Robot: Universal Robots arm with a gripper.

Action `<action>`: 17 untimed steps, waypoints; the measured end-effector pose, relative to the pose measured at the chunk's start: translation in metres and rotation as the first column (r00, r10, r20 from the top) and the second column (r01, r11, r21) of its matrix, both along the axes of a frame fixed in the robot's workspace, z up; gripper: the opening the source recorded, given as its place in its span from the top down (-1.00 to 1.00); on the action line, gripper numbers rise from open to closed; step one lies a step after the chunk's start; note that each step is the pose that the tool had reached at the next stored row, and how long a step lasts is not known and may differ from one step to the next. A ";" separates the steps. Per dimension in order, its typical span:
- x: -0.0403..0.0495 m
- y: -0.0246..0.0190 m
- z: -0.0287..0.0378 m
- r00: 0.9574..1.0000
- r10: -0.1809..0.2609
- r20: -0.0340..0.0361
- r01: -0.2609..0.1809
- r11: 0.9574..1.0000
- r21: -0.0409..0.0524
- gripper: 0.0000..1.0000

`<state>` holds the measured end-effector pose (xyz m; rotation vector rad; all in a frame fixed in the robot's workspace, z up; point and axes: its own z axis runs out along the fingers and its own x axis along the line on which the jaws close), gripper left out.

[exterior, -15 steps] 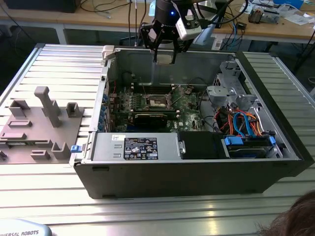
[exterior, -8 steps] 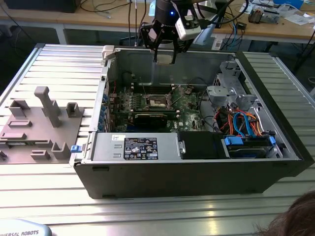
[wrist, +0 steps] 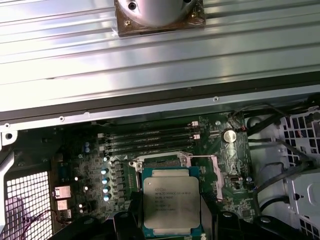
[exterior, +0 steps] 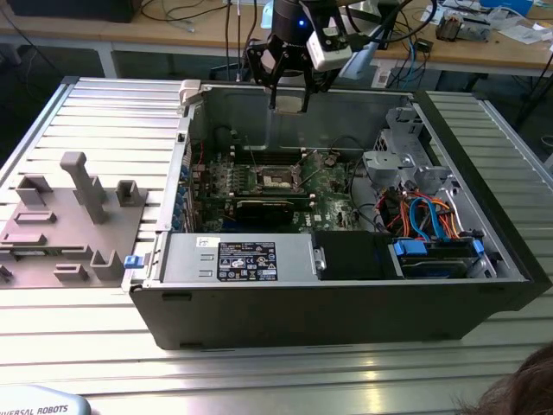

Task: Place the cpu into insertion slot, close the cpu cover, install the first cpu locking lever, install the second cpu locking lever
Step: 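Place the cpu into insertion slot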

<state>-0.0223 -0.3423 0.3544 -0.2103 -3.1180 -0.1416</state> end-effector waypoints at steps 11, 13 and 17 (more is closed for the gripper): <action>0.0000 0.0000 0.0000 0.999 -0.035 0.000 0.035 0.999 0.000 -0.08; 0.0000 0.0000 0.0000 0.999 -0.039 0.000 0.039 0.999 0.000 -0.08; 0.0000 0.0000 0.0000 0.999 -0.049 0.000 0.049 0.999 0.000 -0.08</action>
